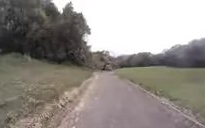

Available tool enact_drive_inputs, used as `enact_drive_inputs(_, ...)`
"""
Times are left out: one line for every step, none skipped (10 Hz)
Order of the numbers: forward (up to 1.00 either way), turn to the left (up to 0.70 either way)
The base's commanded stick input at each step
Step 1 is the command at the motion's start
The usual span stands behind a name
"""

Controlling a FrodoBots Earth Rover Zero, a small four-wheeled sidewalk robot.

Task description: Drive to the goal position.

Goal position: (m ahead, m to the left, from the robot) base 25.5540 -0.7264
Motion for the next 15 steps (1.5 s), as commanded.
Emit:
enact_drive_inputs(0.85,0.00)
enact_drive_inputs(0.85,0.00)
enact_drive_inputs(0.85,0.00)
enact_drive_inputs(0.85,0.00)
enact_drive_inputs(0.85,0.00)
enact_drive_inputs(0.85,0.00)
enact_drive_inputs(0.85,0.00)
enact_drive_inputs(0.85,0.00)
enact_drive_inputs(0.85,0.00)
enact_drive_inputs(0.85,0.00)
enact_drive_inputs(0.85,0.00)
enact_drive_inputs(0.85,0.00)
enact_drive_inputs(0.85,0.00)
enact_drive_inputs(0.85,0.00)
enact_drive_inputs(0.85,0.00)
